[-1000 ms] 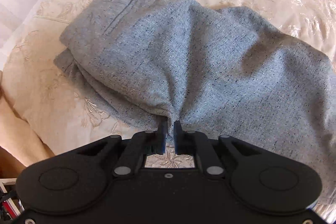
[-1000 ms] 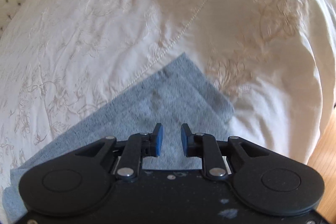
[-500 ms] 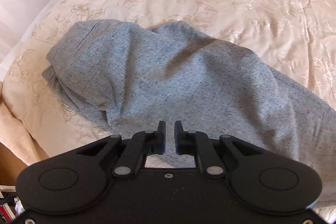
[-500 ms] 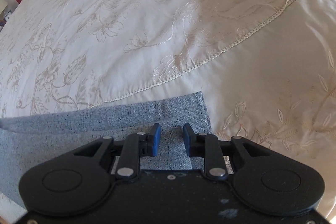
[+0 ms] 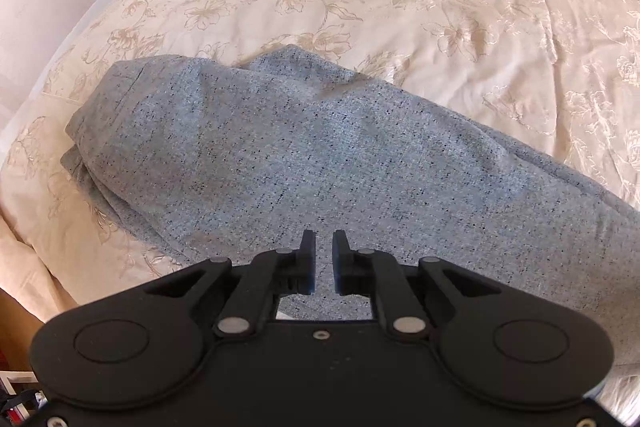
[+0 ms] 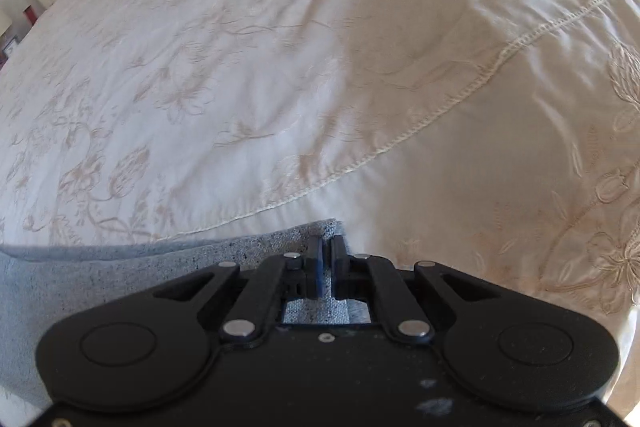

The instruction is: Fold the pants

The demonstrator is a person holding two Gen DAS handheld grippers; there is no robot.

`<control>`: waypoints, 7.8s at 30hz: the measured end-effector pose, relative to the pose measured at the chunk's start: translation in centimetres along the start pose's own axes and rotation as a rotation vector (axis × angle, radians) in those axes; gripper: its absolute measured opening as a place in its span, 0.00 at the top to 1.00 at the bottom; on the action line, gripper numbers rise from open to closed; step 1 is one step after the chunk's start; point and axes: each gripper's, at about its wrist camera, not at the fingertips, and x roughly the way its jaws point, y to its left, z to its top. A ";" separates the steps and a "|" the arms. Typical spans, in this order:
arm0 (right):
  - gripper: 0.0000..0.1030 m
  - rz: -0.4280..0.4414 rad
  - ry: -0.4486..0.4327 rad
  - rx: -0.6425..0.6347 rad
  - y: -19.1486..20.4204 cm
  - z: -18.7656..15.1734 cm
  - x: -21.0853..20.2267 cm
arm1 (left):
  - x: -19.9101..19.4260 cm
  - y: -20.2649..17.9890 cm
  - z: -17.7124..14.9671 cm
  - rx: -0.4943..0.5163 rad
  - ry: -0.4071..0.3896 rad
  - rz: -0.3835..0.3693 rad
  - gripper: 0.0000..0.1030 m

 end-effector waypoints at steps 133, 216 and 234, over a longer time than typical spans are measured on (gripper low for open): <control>0.73 0.466 0.112 -1.155 53.1 -24.4 -4.8 | 16.1 28.2 8.9 0.076 0.201 -0.097 0.91; 0.70 0.357 -0.014 -0.390 46.6 -8.9 1.6 | 11.7 13.7 10.6 0.382 0.000 -0.447 0.89; 0.71 0.164 -0.019 -0.251 26.3 -8.4 -1.4 | 5.8 7.2 5.4 0.301 0.012 -0.272 0.86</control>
